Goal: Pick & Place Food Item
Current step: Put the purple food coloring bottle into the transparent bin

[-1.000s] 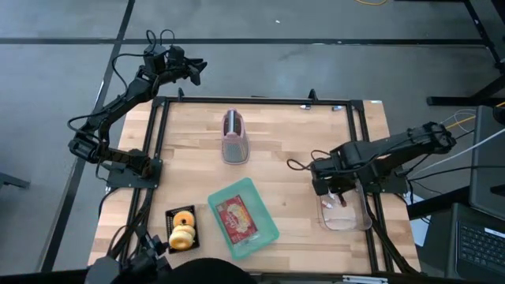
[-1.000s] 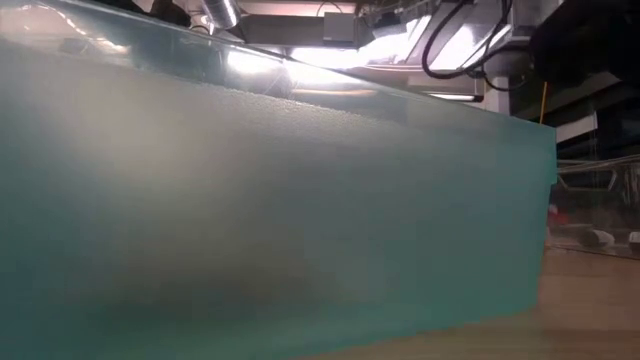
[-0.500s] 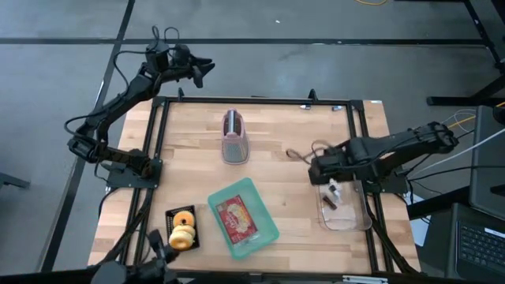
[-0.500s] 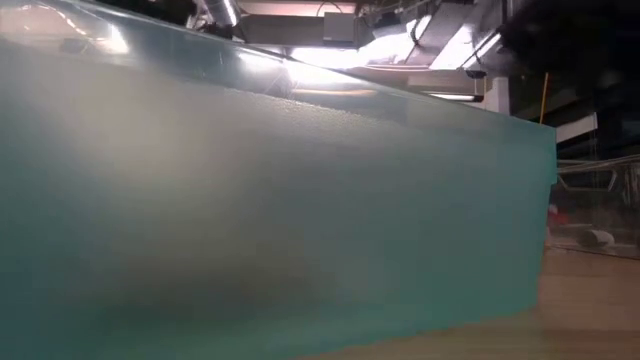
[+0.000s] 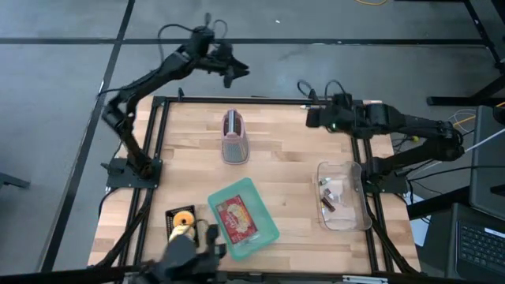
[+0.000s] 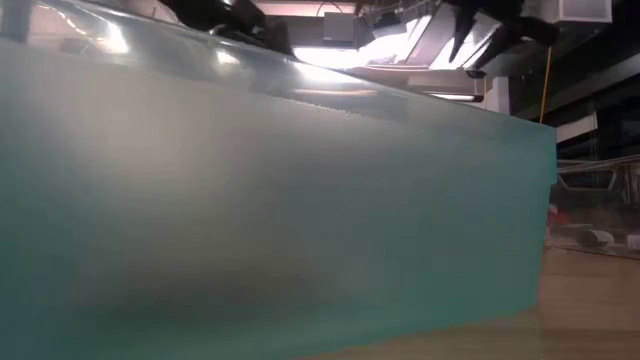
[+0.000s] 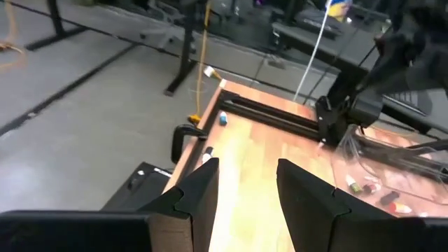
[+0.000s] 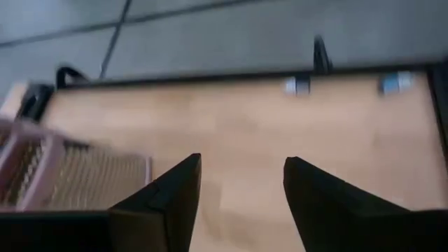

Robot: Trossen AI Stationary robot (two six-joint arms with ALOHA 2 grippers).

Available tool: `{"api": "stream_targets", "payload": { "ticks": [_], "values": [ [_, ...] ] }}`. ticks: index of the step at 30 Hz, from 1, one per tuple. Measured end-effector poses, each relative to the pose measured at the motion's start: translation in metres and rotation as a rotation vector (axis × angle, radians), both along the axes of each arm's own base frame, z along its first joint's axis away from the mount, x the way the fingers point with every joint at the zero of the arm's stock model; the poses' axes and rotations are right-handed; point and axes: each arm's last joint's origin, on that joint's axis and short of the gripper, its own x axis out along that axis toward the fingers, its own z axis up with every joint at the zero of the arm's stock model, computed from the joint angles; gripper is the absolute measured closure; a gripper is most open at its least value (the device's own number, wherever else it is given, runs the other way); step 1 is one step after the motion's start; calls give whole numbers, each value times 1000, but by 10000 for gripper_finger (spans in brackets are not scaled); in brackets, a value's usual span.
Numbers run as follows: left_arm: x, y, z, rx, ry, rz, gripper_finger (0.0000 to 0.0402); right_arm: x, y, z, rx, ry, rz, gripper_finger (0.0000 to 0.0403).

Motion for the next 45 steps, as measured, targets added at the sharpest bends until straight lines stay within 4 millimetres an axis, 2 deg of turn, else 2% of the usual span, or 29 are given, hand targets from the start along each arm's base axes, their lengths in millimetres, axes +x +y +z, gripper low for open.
{"api": "stream_targets", "payload": {
  "ticks": [7, 11, 15, 19, 24, 28, 31, 35, 41, 45],
  "values": [
    [49, 25, -21, 2, 80, -84, 261, 8, -45, 11, -160, 33, 57, 212],
    [61, 34, -27, -19, 105, -93, 261, 5, -73, 15, -215, 79, 84, 216],
    [64, 40, -27, 13, 121, -51, 261, -2, -110, 1, -128, 197, 147, 221],
    [51, 54, -21, 61, 150, 62, 261, -2, -149, -23, -12, 276, 272, 224],
    [16, 77, -2, 50, 174, 227, 261, 6, -186, -59, 61, 406, 416, 224],
    [-15, 89, 16, 40, 144, 328, 261, 15, -204, -87, 92, 530, 558, 224],
    [-33, 93, 25, 37, 130, 380, 261, 20, -210, -100, 91, 617, 641, 224],
    [-47, 96, 29, 4, 131, 419, 261, 16, -214, -105, 162, 581, 536, 225],
    [-53, 97, 26, 8, 163, 416, 261, -15, -218, -105, 401, 451, 228, 225],
    [-50, 96, 26, 54, 180, 384, 261, -28, -228, -105, 537, 219, 5, 225]
  ]
}}
